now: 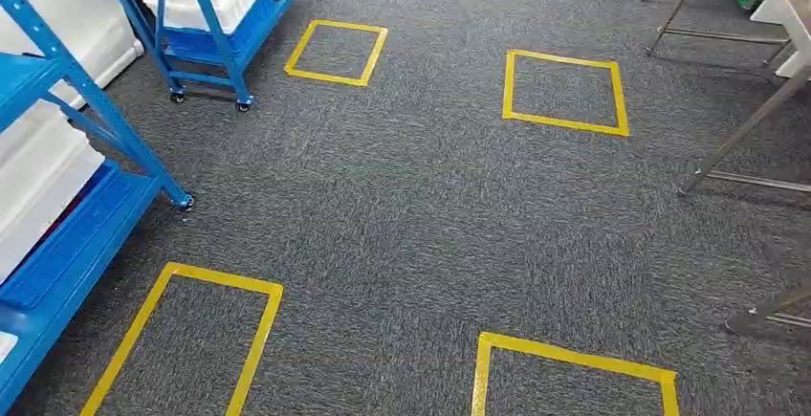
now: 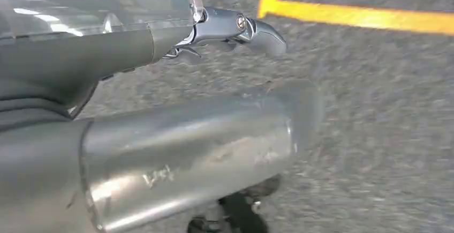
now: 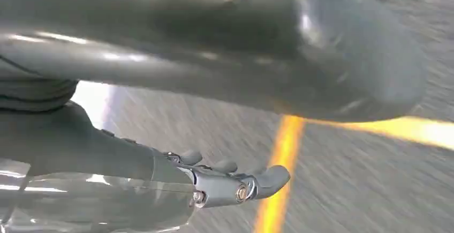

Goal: Take the parts from the cabinet and place them on the table.

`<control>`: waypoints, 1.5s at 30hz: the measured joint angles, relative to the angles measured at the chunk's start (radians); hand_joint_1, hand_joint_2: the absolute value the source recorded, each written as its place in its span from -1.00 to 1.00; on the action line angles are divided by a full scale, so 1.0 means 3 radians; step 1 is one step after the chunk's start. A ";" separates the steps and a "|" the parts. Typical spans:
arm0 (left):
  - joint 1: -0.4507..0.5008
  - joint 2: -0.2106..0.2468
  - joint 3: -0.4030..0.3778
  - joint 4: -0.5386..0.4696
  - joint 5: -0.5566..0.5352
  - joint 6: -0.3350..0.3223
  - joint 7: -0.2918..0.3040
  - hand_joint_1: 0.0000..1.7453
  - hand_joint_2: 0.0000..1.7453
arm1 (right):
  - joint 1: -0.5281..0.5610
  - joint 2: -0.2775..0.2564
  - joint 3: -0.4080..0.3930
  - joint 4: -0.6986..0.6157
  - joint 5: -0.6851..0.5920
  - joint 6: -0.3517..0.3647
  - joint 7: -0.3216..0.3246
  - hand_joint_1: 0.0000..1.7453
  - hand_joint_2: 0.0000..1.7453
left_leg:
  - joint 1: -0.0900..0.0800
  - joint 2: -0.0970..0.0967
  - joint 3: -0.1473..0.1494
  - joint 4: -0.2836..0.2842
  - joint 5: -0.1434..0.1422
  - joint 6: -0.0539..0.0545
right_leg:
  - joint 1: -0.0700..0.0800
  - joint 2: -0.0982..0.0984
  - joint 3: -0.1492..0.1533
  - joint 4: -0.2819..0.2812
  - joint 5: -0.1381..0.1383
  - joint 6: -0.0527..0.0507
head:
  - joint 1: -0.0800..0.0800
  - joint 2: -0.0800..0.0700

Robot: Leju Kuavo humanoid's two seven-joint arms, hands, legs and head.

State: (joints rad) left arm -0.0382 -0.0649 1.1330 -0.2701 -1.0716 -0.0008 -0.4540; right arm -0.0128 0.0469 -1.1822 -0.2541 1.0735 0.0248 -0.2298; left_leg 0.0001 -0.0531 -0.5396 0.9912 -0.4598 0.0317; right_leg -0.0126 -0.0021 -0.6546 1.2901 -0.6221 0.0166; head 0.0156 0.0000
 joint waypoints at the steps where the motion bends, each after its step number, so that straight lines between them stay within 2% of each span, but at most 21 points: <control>1: -0.0042 0.0017 -0.0006 0.0000 -0.0013 -0.0013 -0.0062 -1.00 -1.00 | -0.0029 -0.0065 0.0013 -0.0001 0.0027 0.0000 -0.0126 -1.00 -1.00 | 0.0001 -0.0050 0.0003 0.0012 -0.0002 -0.0003 | -0.0005 0.0014 0.0109 -0.0267 0.0188 -0.0003 | 0.0000 0.0000; 2: -0.0105 0.0032 -0.0019 -0.0001 -0.0029 -0.0031 -0.0103 -1.00 -1.00 | -0.0063 -0.0121 0.0032 -0.0001 0.0051 0.0000 -0.0234 -1.00 -1.00 | 0.0006 -0.0104 0.0003 0.0026 -0.0006 -0.0011 | -0.0012 0.0063 0.0256 -0.0608 0.0379 -0.0009 | 0.0003 0.0000; 4: -0.0249 0.0041 -0.0050 -0.0001 -0.0023 -0.0106 -0.0191 -1.00 -1.00 | -0.0163 -0.0189 0.0075 -0.0001 0.0078 0.0000 -0.0407 -1.00 -1.00 | -0.0008 -0.0172 -0.0042 0.0073 -0.0014 -0.0053 | -0.0023 0.0297 0.0355 -0.0881 0.0419 -0.0012 | 0.0003 0.0000; 8: -0.0441 0.0040 -0.0107 -0.0004 0.0045 -0.0008 -0.0136 -1.00 -1.00 | -0.0390 -0.0224 0.0149 -0.0004 0.0081 -0.0048 -0.0309 -1.00 -1.00 | 0.0008 -0.0290 -0.0092 0.0047 0.0025 -0.0146 | -0.0027 0.0152 0.0342 -0.0914 0.0460 -0.0083 | -0.0004 0.0000; 11: -0.0434 0.0020 -0.0109 -0.0003 0.0089 0.0036 -0.0080 -1.00 -1.00 | -0.0339 -0.0224 0.0159 0.0000 0.0083 -0.0111 -0.0115 -1.00 -1.00 | 0.0007 0.0080 -0.0291 0.0514 -0.0280 -0.0168 | -0.0009 0.0009 0.0368 -0.0944 0.0465 -0.0141 | -0.0038 0.0000; 13: -0.0362 0.0020 -0.0109 -0.0001 0.0118 0.0094 -0.0045 -1.00 -1.00 | -0.0249 -0.0224 0.0159 0.0014 0.0067 -0.0144 0.0079 -1.00 -1.00 | 0.0017 0.0141 -0.0545 0.1040 -0.0500 -0.0185 | 0.0010 -0.0098 0.0369 -0.0942 0.0448 -0.0156 | -0.0038 0.0000; 14: -0.0317 0.0020 -0.0108 0.0000 0.0125 0.0102 -0.0045 -1.00 -1.00 | -0.0200 -0.0224 0.0158 0.0023 0.0062 -0.0149 0.0086 -1.00 -1.00 | 0.0017 0.0148 -0.0587 0.1121 -0.0493 -0.0188 | 0.0015 -0.0143 0.0371 -0.0940 0.0441 -0.0159 | -0.0039 0.0000; 17: -0.0198 0.0024 -0.0102 0.0004 0.0148 0.0089 -0.0043 -1.00 -1.00 | -0.0140 -0.0204 0.0158 0.0037 0.0056 -0.0164 0.0049 -1.00 -1.00 | 0.0012 0.0201 -0.0270 0.0484 -0.0116 -0.0161 | 0.0020 -0.0243 0.0392 -0.0936 0.0415 -0.0148 | -0.0042 0.0000; 18: -0.0192 0.0026 -0.0100 0.0005 0.0149 0.0087 -0.0043 -1.00 -1.00 | -0.0140 -0.0202 0.0158 0.0037 0.0056 -0.0165 0.0042 -1.00 -1.00 | 0.0001 0.0321 -0.0105 0.0171 0.0007 -0.0134 | 0.0024 -0.0275 0.0409 -0.0936 0.0403 -0.0137 | -0.0041 0.0000; 19: -0.0197 0.0026 -0.0100 0.0006 0.0149 0.0084 -0.0043 -1.00 -1.00 | -0.0135 -0.0202 0.0156 0.0038 0.0056 -0.0167 0.0041 -1.00 -1.00 | -0.0033 0.0474 -0.0063 0.0067 -0.0035 -0.0102 | 0.0048 -0.0302 0.0418 -0.0929 0.0388 -0.0117 | -0.0037 0.0000; 23: -0.0184 0.0027 -0.0099 0.0010 0.0154 0.0061 -0.0046 -1.00 -1.00 | -0.0167 -0.0201 0.0156 0.0039 0.0067 -0.0177 0.0021 -1.00 -1.00 | -0.0031 0.0301 -0.0077 0.0038 -0.0005 -0.0048 | 0.0048 -0.0431 0.0462 -0.0942 0.0366 -0.0048 | -0.0036 0.0000; 26: -0.0195 0.0022 -0.0098 0.0011 0.0170 0.0019 -0.0072 -1.00 -1.00 | -0.0155 -0.0201 0.0156 0.0045 0.0085 -0.0178 -0.0015 -1.00 -1.00 | -0.0001 0.0202 -0.0041 -0.0001 0.0037 0.0005 | 0.0020 -0.0049 0.0297 -0.0575 0.0122 -0.0006 | -0.0013 0.0000; 29: -0.0203 0.0022 -0.0092 0.0011 0.0198 0.0000 -0.0084 -1.00 -1.00 | -0.0134 -0.0202 0.0156 0.0047 0.0089 -0.0177 -0.0067 -1.00 -1.00 | -0.0006 0.0075 -0.0048 0.0006 0.0039 0.0010 | 0.0016 0.0001 -0.0075 0.0126 -0.0115 0.0009 | -0.0011 0.0000; 31: -0.0190 0.0022 -0.0083 0.0011 0.0215 0.0000 -0.0089 -1.00 -1.00 | -0.0131 -0.0202 0.0156 0.0048 0.0072 -0.0177 -0.0142 -1.00 -1.00 | -0.0001 -0.0014 -0.0042 0.0019 0.0034 0.0002 | 0.0001 0.0006 -0.0023 -0.0072 0.0109 0.0012 | -0.0011 0.0000; 33: -0.0188 0.0014 -0.0081 0.0014 0.0215 0.0000 -0.0096 -1.00 -1.00 | -0.0133 -0.0208 0.0156 0.0048 0.0070 -0.0177 -0.0213 -1.00 -1.00 | 0.0006 -0.0101 -0.0040 0.0045 0.0021 -0.0018 | -0.0024 0.0097 0.0238 -0.0667 0.0439 0.0011 | -0.0011 0.0000; 34: -0.0187 0.0012 -0.0081 0.0014 0.0215 0.0000 -0.0101 -1.00 -1.00 | -0.0132 -0.0212 0.0156 0.0048 0.0070 -0.0177 -0.0232 -1.00 -1.00 | 0.0012 -0.0138 -0.0052 0.0061 0.0012 -0.0035 | -0.0043 0.0270 0.0317 -0.0836 0.0428 0.0006 | -0.0011 0.0000; 35: -0.0191 0.0012 -0.0081 0.0014 0.0214 0.0000 -0.0103 -1.00 -1.00 | -0.0135 -0.0213 0.0155 0.0050 0.0070 -0.0177 -0.0248 -1.00 -1.00 | -0.0005 -0.0168 -0.0071 0.0092 -0.0001 -0.0060 | -0.0014 0.0280 0.0309 -0.0865 0.0446 -0.0016 | -0.0009 0.0000; 39: -0.0175 0.0017 -0.0080 0.0015 0.0207 -0.0001 -0.0107 -1.00 -1.00 | -0.0155 -0.0224 0.0155 0.0050 0.0079 -0.0179 -0.0253 -1.00 -1.00 | 0.0003 -0.0280 -0.0103 0.0079 0.0014 -0.0136 | -0.0026 0.0114 0.0315 -0.0875 0.0462 -0.0103 | -0.0010 0.0000; 41: -0.0182 0.0005 -0.0080 0.0019 0.0183 -0.0014 -0.0109 -1.00 -1.00 | -0.0152 -0.0226 0.0155 0.0050 0.0100 -0.0186 -0.0243 -1.00 -1.00 | -0.0001 0.0028 -0.0219 0.0352 -0.0188 -0.0159 | -0.0015 0.0038 0.0317 -0.0889 0.0464 -0.0155 | -0.0048 0.0000; 43: -0.0202 0.0006 -0.0080 0.0019 0.0179 -0.0027 -0.0114 -1.00 -1.00 | -0.0132 -0.0226 0.0155 0.0050 0.0132 -0.0195 -0.0213 -1.00 -1.00 | 0.0013 0.0126 -0.0456 0.0869 -0.0450 -0.0180 | 0.0004 -0.0057 0.0314 -0.0888 0.0458 -0.0167 | -0.0048 0.0000; 45: -0.0192 0.0005 -0.0081 0.0019 0.0173 -0.0030 -0.0123 -1.00 -1.00 | -0.0130 -0.0226 0.0155 0.0050 0.0155 -0.0220 -0.0164 -1.00 -1.00 | 0.0016 0.0149 -0.0570 0.1137 -0.0505 -0.0189 | 0.0011 -0.0146 0.0312 -0.0887 0.0453 -0.0172 | -0.0050 0.0000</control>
State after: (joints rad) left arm -0.0958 -0.0633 1.1086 -0.2644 -1.0197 -0.0099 -0.4910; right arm -0.0519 -0.0210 -1.1357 -0.2392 1.1200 -0.0412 -0.2788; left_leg 0.0050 -0.0082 -0.7108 1.3323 -0.6112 -0.0250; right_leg -0.0092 -0.0459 -0.5611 1.0240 -0.4861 -0.0350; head 0.0008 0.0000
